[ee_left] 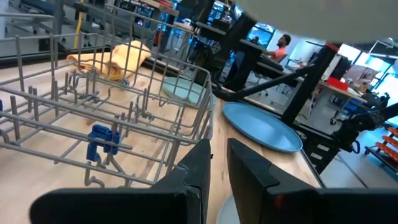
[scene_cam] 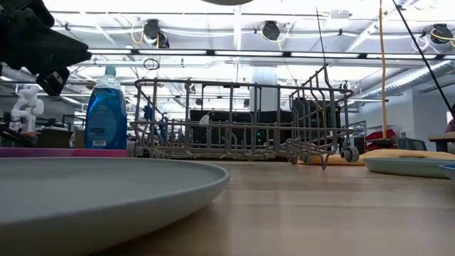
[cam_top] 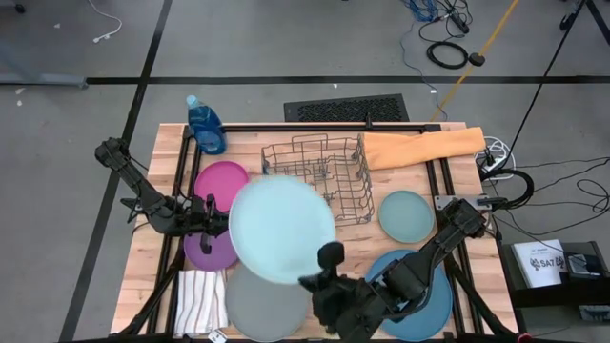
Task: Sort dishes
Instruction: Put the light blue plate into the dish rack
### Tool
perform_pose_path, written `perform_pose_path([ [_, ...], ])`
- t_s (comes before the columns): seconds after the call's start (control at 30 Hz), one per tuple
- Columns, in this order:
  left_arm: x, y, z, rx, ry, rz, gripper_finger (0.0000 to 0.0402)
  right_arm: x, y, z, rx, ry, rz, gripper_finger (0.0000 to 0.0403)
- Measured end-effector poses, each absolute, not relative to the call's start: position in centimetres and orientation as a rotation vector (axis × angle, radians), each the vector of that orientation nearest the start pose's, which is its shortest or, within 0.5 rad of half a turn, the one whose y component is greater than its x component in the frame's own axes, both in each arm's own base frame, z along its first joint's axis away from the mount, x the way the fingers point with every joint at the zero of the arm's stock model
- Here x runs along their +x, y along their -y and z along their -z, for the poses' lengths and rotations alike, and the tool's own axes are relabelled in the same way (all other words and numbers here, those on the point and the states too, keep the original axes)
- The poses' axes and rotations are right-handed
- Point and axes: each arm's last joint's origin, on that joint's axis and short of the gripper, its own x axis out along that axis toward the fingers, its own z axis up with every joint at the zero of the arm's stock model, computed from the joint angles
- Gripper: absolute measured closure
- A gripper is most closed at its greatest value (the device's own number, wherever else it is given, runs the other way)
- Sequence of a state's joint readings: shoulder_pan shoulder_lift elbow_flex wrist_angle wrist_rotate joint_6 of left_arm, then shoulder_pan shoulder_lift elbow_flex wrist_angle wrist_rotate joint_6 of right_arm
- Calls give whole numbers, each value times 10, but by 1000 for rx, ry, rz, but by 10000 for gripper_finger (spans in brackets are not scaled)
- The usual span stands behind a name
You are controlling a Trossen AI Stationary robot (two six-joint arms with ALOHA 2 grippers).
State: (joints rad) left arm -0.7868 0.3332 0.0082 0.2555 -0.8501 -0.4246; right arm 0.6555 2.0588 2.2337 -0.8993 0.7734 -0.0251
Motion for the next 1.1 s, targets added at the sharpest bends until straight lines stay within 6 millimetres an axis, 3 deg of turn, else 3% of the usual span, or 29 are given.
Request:
perform_pose_path([
  [0.3,92,62,-165,-354,-16,-68,347,397,-208,-393,-362,-429,320,403],
  [0.73,92,62,-165,-349,-15,-68,347,445,-151,-419,-138,-95,240,403],
  [0.87,92,62,-165,-347,-15,-67,347,459,-137,-410,-69,14,184,403],
  [1.1,92,62,-165,-346,-16,-67,347,475,-108,-368,54,73,247,403],
])
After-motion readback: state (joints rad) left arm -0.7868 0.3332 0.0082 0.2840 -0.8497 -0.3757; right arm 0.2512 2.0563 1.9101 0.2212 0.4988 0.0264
